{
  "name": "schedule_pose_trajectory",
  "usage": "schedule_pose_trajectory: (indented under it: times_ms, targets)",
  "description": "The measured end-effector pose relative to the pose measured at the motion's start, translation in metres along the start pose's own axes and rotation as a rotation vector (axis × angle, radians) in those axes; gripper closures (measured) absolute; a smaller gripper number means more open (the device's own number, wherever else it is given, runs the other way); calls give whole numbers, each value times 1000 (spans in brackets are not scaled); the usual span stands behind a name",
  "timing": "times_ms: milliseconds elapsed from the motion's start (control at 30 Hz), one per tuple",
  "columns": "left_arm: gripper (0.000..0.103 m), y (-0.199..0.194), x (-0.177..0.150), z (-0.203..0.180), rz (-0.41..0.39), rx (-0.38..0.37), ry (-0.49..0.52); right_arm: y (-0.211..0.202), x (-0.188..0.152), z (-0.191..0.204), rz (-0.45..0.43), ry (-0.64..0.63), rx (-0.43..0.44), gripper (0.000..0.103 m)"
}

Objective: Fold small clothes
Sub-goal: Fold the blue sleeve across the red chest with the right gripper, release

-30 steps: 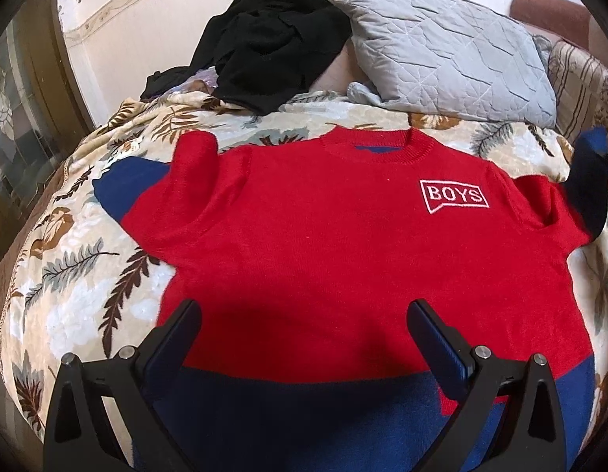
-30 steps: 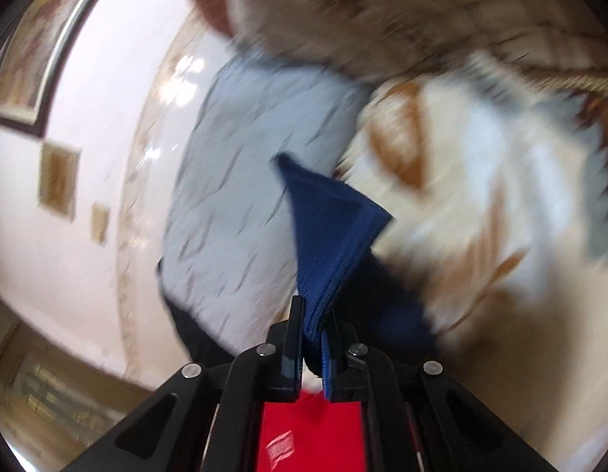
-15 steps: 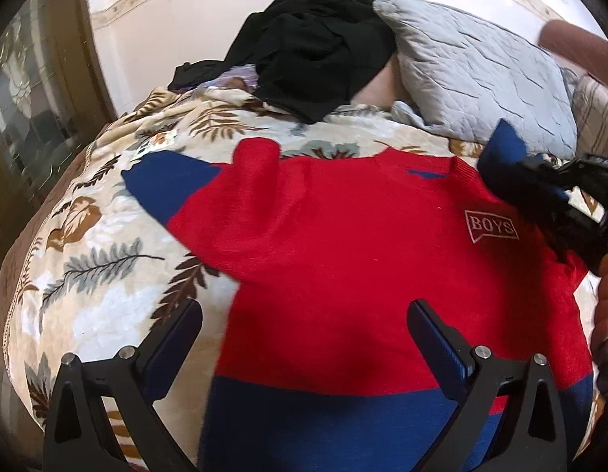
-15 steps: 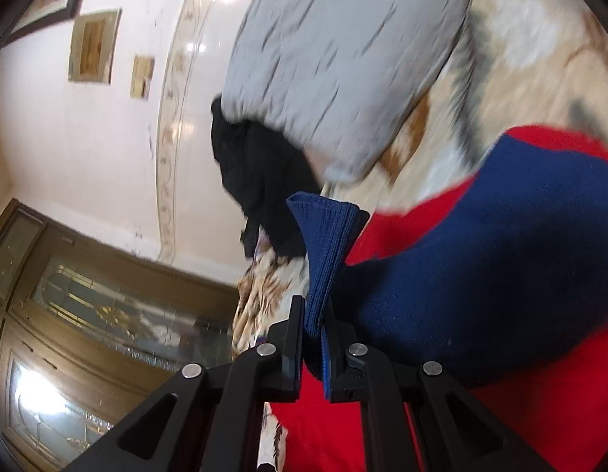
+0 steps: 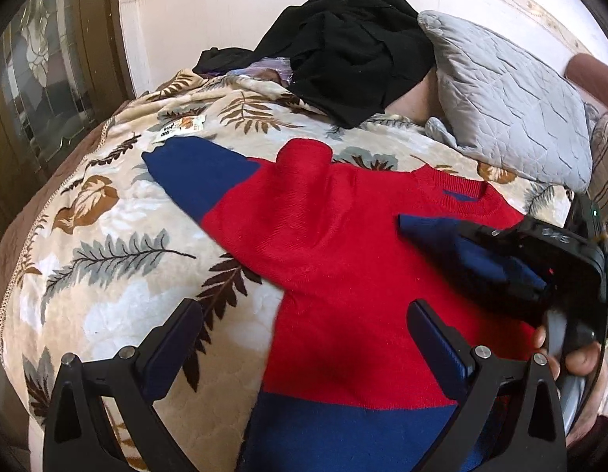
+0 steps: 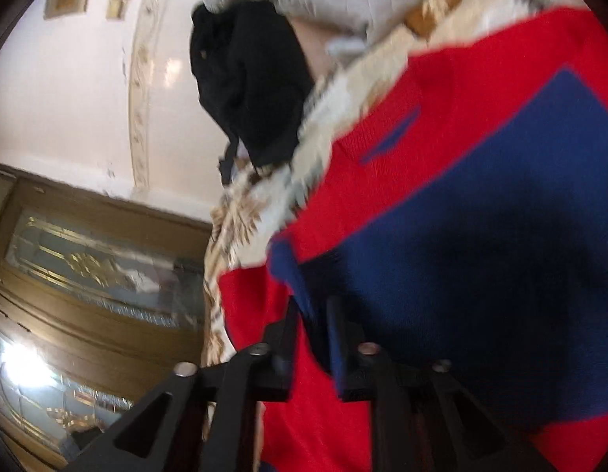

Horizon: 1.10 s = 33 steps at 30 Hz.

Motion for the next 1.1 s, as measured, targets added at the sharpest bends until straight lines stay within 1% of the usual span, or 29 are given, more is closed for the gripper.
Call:
schedule_pose_trajectory:
  times_ms: [33, 67, 100, 167, 267, 333, 467, 533, 600, 633, 667, 733, 767, 833, 967, 1000, 1033, 1067, 1100]
  targets:
    - [0, 2, 1, 0, 4, -9, -5, 3, -1, -2, 24, 6, 10, 51]
    - [0, 6, 2, -1, 10, -25, -10, 1, -2, -2, 25, 11, 49, 43]
    - [0, 8, 2, -2, 14, -36, -12, -4, -1, 0, 11, 3, 64, 32]
    - [0, 14, 5, -7, 22, -68, -18, -16, 2, 4, -22, -26, 80, 25]
    - [0, 21, 8, -17, 28, -114, -12, -36, 7, 6, -44, -45, 96, 25]
    - [0, 27, 11, -28, 33, -177, 2, -52, 11, 1, -74, -47, 93, 25]
    - [1, 38, 19, -47, 36, -274, 41, -93, 24, -22, -145, -52, 51, 28]
    - [3, 43, 26, -58, 28, -312, 73, -118, 32, -35, -184, -62, 5, 31]
    - [9, 52, 30, -65, 38, -325, 91, -143, 39, -53, -217, -63, -40, 33]
    - [16, 60, 33, -67, 49, -332, 95, -153, 42, -60, -231, -59, -59, 34]
    - [19, 64, 34, -67, 58, -333, 96, -166, 47, -71, -252, -47, -87, 35]
    - [22, 80, 37, -70, 91, -340, 88, -182, 53, -86, -274, -28, -112, 36]
    - [23, 83, 37, -72, 96, -345, 85, -190, 57, -96, -287, -7, -124, 36]
    - [23, 91, 37, -73, 103, -343, 86, -199, 62, -107, -291, 21, -122, 36]
    - [24, 100, 33, -80, 128, -355, 109, -185, 64, -110, -237, 20, -146, 36]
    - [27, 103, 31, -81, 142, -351, 119, -179, 63, -110, -225, 20, -147, 36]
    - [40, 110, 29, -83, 171, -344, 126, -174, 63, -109, -215, 20, -154, 36]
    - [48, 115, 27, -82, 188, -336, 125, -171, 64, -110, -205, 21, -161, 36]
    - [50, 116, 27, -80, 182, -332, 125, -169, 62, -111, -201, 23, -161, 36]
Point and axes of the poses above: each gripper's, at about its wrist camera, not at the fingertips, and y roughly the way its jaws point, z to its left, x to its top, the point moved 2 cm from there along y, roughly the way its jaws point, and after that the axes turned 9 degrees about -x, right-handed, at the moved point
